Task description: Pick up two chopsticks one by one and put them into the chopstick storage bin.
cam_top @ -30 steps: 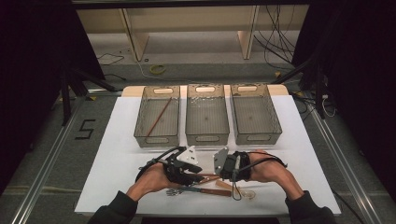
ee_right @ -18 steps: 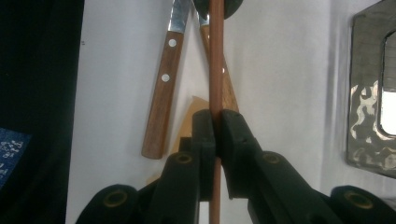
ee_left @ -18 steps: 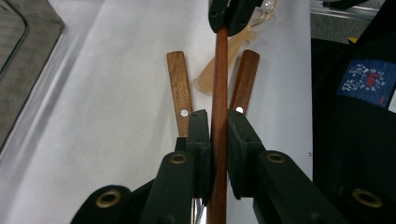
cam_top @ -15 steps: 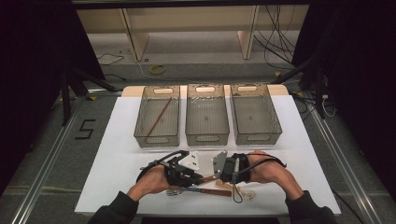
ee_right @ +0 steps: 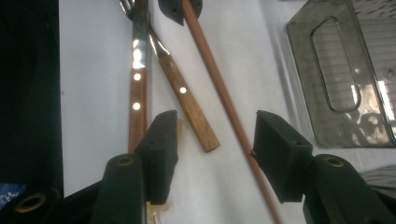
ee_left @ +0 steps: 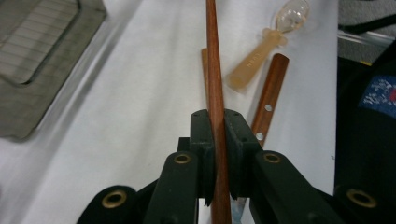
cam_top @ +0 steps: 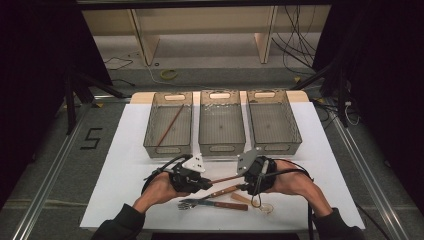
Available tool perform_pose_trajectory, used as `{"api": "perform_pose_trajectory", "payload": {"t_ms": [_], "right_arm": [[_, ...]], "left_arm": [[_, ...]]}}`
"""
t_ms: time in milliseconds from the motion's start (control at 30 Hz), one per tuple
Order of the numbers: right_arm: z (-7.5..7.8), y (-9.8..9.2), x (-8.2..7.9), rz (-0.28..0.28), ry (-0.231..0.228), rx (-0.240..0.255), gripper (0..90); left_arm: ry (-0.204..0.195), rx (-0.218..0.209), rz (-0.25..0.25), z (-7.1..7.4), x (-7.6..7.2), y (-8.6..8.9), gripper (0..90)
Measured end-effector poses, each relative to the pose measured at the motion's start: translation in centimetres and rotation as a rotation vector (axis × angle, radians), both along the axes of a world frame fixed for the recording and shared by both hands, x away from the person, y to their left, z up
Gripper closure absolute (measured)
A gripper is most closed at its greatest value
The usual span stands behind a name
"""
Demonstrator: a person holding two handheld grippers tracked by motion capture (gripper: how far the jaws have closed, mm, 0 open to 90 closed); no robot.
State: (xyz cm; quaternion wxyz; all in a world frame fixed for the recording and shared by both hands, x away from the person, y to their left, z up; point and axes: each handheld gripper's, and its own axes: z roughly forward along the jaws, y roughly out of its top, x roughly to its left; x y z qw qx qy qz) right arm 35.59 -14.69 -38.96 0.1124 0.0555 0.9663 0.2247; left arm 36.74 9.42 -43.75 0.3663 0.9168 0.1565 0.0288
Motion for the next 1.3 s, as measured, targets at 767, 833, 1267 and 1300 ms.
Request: {"api": "perform_pose_trajectory", "payload": {"t_ms": [767,833,1267,1300], "right_arm": [[-2.4,-1.8,0.4,-0.177,0.091,0.068,38.7],[-2.5,-1.9,0.4,-0.184,0.095,0.07,38.3],[-3.0,-2.3,0.4,-0.211,0.109,0.086,37.2],[-3.1,-2.4,0.4,-0.211,0.113,0.086,37.2]], "left_arm": [[-0.037,-0.124,0.263,2.4,2.0,3.9,82.7],[-0.041,-0.133,0.276,2.6,2.2,4.3,82.7],[-0.062,-0.18,0.392,3.6,4.1,7.0,82.7],[-0.061,-0.182,0.4,3.6,4.2,7.1,82.7]]}}
